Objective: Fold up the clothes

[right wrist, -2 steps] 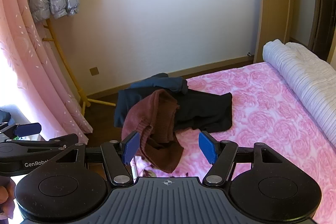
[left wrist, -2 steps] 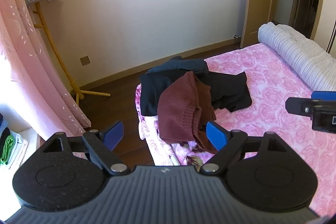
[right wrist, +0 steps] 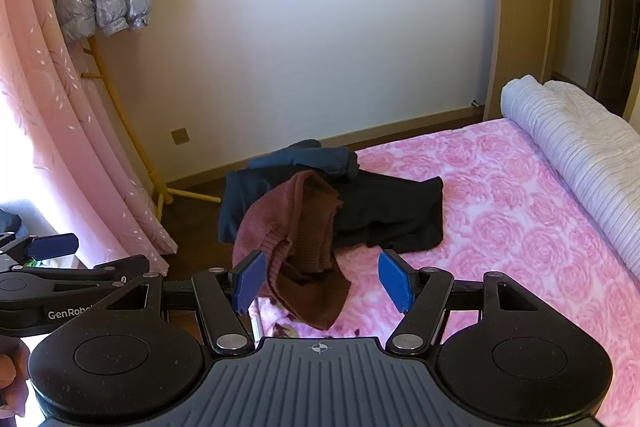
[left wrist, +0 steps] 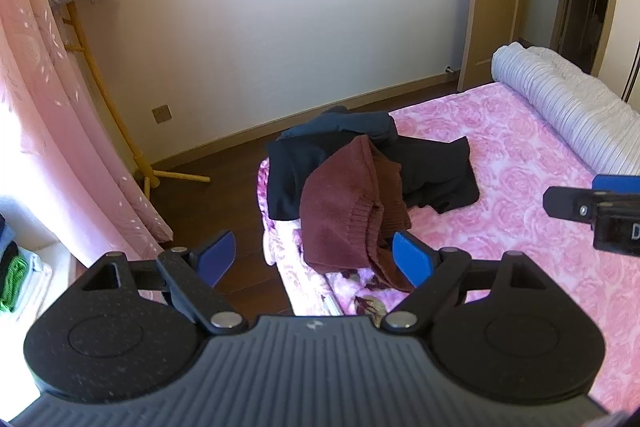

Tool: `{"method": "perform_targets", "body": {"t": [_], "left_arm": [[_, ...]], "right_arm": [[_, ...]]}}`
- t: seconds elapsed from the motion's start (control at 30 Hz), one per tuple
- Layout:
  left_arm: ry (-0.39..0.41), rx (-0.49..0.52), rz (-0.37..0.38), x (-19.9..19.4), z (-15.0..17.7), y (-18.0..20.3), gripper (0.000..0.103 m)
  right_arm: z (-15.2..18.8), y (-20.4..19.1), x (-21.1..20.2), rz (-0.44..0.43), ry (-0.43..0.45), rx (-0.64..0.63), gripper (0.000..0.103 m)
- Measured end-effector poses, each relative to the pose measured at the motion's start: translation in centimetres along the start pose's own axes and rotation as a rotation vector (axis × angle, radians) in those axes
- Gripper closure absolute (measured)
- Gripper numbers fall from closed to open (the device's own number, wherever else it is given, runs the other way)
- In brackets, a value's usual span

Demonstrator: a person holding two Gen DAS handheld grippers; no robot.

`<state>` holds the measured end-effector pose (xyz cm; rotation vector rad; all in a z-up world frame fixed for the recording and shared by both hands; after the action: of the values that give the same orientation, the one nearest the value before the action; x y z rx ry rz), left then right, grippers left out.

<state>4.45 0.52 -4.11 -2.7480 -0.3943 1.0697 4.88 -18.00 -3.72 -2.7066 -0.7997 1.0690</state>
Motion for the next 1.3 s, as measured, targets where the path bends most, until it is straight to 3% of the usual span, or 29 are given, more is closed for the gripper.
{"method": "perform_targets", "body": {"t": [0.3, 1.3], "left_arm": [[-0.049, -0.019, 0.018, 0.4, 0.2, -0.4, 0.019], [-0.031, 0.001, 0.062, -0.8, -0.3, 0.1, 0.019]], "right_arm": [[-0.2, -0.6, 0.1, 0.001, -0.002, -0.004, 0.037], [-0.1, 0.5, -0.6, -0.029, 0.003, -0.004, 0.037]]}}
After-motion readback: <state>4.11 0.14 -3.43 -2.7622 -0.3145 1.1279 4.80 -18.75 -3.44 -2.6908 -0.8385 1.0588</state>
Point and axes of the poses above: each gripper's, at about its wrist camera, not at the fingertips, and x roughly the way its jaws point, y to its right, z to its underside, the point moved 6 cm from there along x, roughly the way its jaws point, and after that the axes turned 14 degrees about -z, right-handed, at the moved point
